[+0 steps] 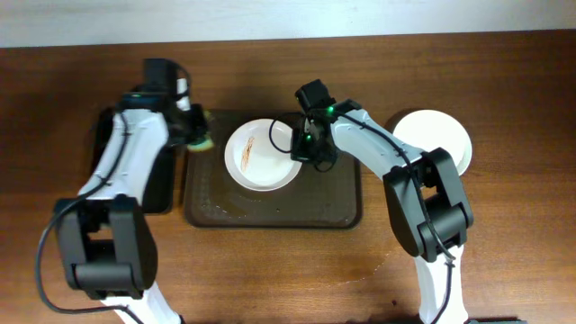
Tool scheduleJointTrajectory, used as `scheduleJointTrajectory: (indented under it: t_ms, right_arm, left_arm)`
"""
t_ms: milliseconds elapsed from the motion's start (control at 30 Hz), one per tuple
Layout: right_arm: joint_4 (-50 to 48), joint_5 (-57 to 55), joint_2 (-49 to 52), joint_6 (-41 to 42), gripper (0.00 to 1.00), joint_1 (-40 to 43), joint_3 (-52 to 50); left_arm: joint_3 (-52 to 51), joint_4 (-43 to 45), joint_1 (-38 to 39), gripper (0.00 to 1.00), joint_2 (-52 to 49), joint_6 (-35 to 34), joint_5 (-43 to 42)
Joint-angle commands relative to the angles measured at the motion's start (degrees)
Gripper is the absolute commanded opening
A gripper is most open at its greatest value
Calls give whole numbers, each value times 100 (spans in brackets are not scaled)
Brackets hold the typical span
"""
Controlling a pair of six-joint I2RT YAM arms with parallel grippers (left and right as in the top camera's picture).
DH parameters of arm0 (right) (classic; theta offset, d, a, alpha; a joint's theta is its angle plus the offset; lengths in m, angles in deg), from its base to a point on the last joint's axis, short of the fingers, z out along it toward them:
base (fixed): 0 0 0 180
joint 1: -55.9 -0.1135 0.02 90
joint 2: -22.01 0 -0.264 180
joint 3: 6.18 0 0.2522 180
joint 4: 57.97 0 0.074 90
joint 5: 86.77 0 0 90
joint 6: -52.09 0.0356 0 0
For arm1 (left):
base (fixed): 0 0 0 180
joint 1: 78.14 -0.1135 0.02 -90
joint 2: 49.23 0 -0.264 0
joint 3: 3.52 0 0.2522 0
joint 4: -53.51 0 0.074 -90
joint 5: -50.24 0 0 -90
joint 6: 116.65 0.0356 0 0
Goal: Clean dirty plates on tray and stack at the side
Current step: 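Scrub the pinkish-white plate with the sponge in the left gripper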
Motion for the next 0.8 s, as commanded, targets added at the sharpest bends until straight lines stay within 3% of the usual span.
scheduleJointTrajectory:
  t_ms: [0,100,233,433,533,600,767]
  right_arm:
    - [37,-35,195,35,4,-146,-39]
    - [42,-37,195,35,4,-149,-39]
    - [42,-81,195,35,4,-149,-39]
    - [35,-122,195,37,4,-149,-39]
    - [17,-144,195,37,4,-149,-39]
    - [-24,-142,195,37,4,-149,-39]
    - [-24,-142,195,37,4,-149,-39]
  left_arm:
    - [-212,629,555,0,-57,1104,-435]
    - [-223,997,929,0,-514,1316,-431]
    - [-223,837,955,0,-1132,1292,-426]
    - [-223,-544,955,0,-1239,1296,87]
    - [-236,-1239,957,0,-1239,1303,-476]
    - [-348,-1176,1027,0,-1239,1381,-1054]
    - [-997,-514,1283,0,-1239,1593,-1067]
